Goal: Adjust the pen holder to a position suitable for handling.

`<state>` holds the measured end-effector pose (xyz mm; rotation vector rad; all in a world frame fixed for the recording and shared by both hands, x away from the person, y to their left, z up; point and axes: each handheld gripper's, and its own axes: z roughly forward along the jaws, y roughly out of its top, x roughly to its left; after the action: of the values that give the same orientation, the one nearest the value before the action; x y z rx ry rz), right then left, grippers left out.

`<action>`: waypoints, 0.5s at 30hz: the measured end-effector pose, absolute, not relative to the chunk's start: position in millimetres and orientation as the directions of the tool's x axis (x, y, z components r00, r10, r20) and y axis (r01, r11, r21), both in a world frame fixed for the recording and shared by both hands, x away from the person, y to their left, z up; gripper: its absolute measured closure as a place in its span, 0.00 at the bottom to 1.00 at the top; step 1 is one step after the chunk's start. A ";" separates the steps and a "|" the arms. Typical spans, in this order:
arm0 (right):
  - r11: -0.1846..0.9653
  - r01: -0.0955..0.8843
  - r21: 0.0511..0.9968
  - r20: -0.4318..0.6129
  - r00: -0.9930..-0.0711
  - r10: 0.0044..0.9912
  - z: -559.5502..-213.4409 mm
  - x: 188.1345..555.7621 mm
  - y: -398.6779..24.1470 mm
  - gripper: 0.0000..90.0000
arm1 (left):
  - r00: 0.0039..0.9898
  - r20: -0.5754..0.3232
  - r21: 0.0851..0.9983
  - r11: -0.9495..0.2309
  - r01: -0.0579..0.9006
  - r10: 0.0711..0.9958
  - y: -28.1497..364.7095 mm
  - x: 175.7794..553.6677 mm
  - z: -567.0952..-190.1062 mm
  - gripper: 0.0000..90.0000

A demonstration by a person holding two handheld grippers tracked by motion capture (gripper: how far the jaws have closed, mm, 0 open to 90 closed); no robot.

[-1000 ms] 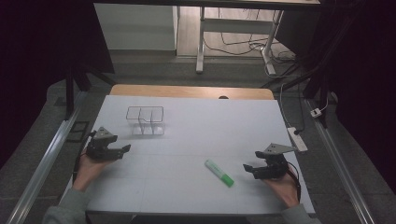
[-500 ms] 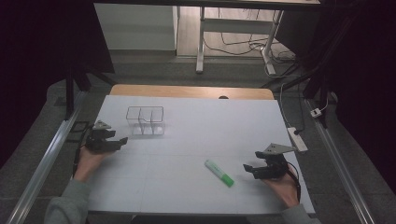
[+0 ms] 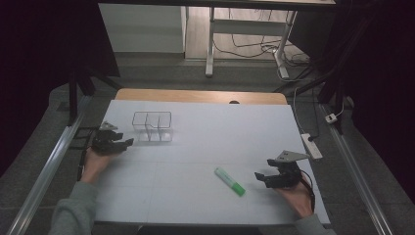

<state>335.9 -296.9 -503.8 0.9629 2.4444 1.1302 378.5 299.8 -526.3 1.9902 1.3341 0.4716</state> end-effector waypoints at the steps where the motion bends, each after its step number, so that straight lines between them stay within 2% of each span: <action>1: 0.477 0.454 0.753 0.020 -0.740 0.672 -504.1 335.7 -296.2 0.24 | 0.408 -0.072 0.711 -0.240 0.661 0.910 299.4 379.7 -526.4 0.51; 5: 0.489 0.447 0.749 0.009 -0.746 0.666 -504.8 335.6 -294.7 0.24 | 0.407 -0.069 0.716 -0.239 0.656 0.911 298.1 383.2 -527.9 0.60; 6: 0.489 0.449 0.748 0.009 -0.744 0.668 -504.8 335.5 -294.7 0.24 | 0.408 -0.065 0.717 -0.241 0.654 0.911 297.7 384.1 -528.4 0.64; 7: 0.485 0.450 0.750 0.015 -0.744 0.668 -504.8 335.7 -295.4 0.24 | 0.408 -0.063 0.718 -0.243 0.652 0.911 297.4 385.0 -528.8 0.72; 8: 0.485 0.450 0.750 0.015 -0.744 0.668 -504.8 335.7 -295.4 0.24 | 0.407 -0.063 0.719 -0.241 0.651 0.911 297.1 385.6 -529.1 0.72; 9: 0.483 0.451 0.751 0.017 -0.743 0.669 -504.8 335.7 -295.5 0.24 | 0.405 -0.061 0.723 -0.239 0.648 0.912 296.7 386.4 -529.3 0.80; 10: 0.483 0.451 0.751 0.017 -0.743 0.669 -504.8 335.7 -295.5 0.24 | 0.402 -0.059 0.724 -0.238 0.647 0.914 296.7 387.1 -529.3 0.80; 13: 0.492 0.449 0.746 0.010 -0.746 0.666 -505.3 335.3 -294.3 0.25 | 0.398 -0.059 0.731 -0.232 0.642 0.915 297.6 390.2 -528.7 0.93; 15: 0.493 0.449 0.745 0.010 -0.746 0.665 -505.5 335.3 -294.0 0.25 | 0.397 -0.059 0.732 -0.231 0.641 0.916 297.6 392.6 -528.4 0.96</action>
<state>335.3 -294.0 -505.5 0.9437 2.4609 1.1061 392.6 297.6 -528.4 1.9675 1.3279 0.5099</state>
